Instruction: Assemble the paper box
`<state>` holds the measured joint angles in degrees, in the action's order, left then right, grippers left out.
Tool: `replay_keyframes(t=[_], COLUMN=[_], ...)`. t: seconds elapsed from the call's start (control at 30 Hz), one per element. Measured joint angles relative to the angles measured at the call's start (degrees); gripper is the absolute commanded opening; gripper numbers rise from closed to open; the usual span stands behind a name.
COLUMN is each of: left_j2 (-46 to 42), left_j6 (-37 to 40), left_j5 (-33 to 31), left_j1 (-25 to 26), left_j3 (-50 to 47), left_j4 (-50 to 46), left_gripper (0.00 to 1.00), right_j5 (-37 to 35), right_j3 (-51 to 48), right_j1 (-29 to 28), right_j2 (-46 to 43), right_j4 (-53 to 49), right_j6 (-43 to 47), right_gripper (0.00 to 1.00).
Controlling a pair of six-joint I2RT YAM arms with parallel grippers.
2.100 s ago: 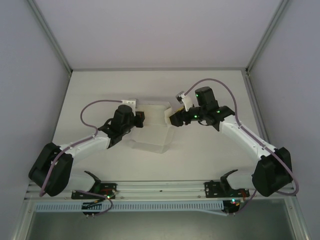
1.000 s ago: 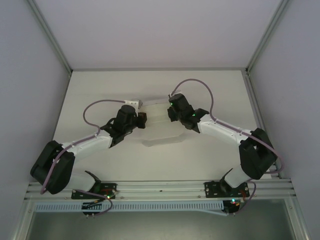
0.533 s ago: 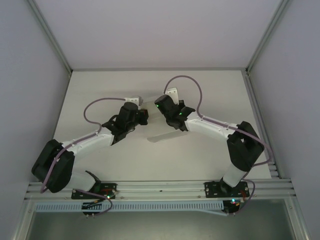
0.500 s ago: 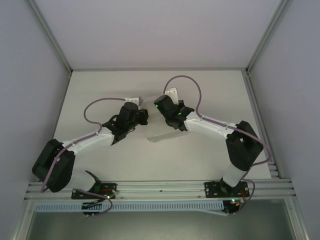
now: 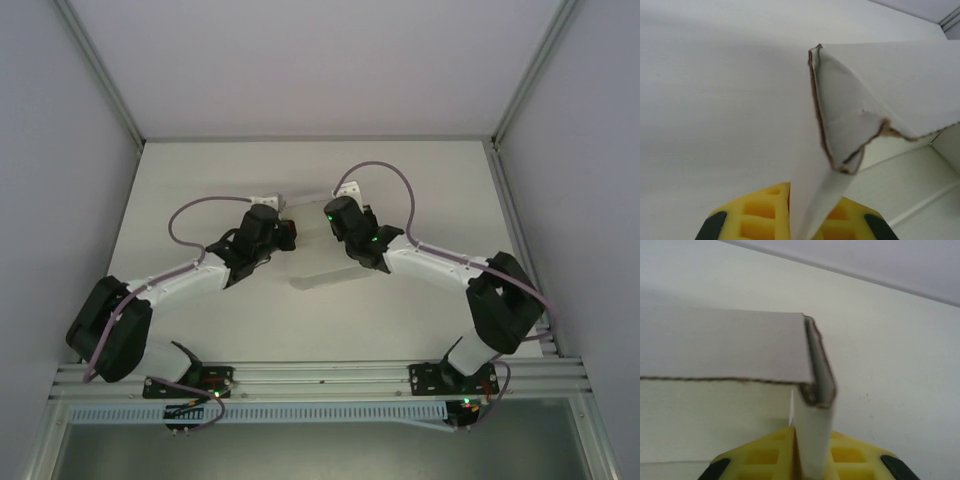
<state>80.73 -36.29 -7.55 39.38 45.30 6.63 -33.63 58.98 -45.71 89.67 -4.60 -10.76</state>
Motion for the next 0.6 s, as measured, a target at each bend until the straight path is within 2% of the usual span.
replay_keyframes(t=[0.27,0.3,0.37,0.53,0.6], left_j2=[-0.39,-0.59,-0.87,-1.44,-1.64], left_j6=[-0.02,-0.02,-0.02,-0.02,-0.02], left_j5=[0.13,0.11,0.09,0.11,0.20], left_j1=[-0.33,-0.39,-0.59,-0.76,-0.76], left_j3=[0.02,0.02,0.02,0.02,0.02], left_j4=[-0.33,-0.35,-0.33,-0.33,-0.31], left_gripper=[0.00,0.00,0.00,0.00,0.00], right_j5=[10.71,11.54,12.35,11.39,9.22], right_j3=[-5.11,-5.22,-5.22,-5.16,-4.57], right_j1=[2.05,2.12,2.29,2.34,2.34], right_j2=[-7.85,-8.44,-8.94,-8.74,-7.50], right_j4=[2.99,3.15,3.21,3.04,2.71], right_j6=[3.61,3.85,4.50,4.79,4.68], right_gripper=[0.39,0.43,0.45,0.44,0.40])
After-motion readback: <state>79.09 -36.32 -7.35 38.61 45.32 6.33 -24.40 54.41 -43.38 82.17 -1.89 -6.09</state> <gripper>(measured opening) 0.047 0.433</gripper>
